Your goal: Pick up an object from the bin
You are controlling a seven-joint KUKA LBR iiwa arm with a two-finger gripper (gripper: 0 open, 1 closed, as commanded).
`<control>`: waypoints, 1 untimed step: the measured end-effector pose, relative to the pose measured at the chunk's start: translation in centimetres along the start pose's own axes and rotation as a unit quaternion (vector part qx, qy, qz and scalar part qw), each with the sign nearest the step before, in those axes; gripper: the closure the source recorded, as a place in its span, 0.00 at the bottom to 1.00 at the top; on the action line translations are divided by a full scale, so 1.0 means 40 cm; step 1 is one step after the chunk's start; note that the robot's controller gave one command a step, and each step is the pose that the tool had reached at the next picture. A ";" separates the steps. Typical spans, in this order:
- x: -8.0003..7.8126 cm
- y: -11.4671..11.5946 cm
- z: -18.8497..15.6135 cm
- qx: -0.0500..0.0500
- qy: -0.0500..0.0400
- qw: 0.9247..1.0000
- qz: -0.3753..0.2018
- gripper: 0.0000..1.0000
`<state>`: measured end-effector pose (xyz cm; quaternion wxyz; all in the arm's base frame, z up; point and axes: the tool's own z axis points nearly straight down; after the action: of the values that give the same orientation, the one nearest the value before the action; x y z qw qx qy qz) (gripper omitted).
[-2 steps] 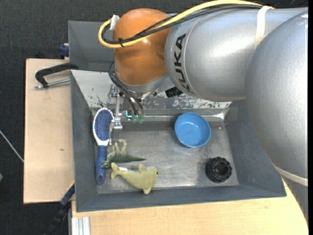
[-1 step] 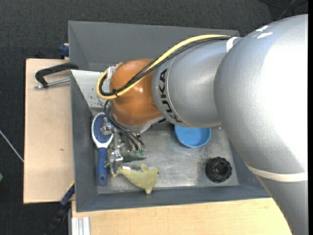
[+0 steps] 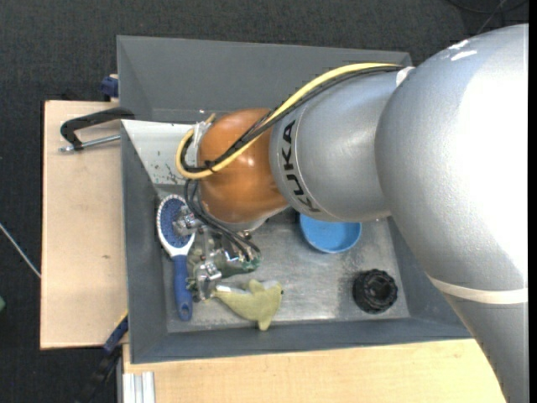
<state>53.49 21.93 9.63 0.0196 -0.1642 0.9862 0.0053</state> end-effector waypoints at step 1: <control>0.067 -0.239 0.040 0.003 0.017 0.998 -0.058 0.00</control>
Offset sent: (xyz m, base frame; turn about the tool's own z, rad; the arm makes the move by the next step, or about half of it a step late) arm 0.0024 -0.0948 -0.0194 -0.1221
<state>54.09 12.05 7.90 0.0037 -0.2207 0.9753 -0.0014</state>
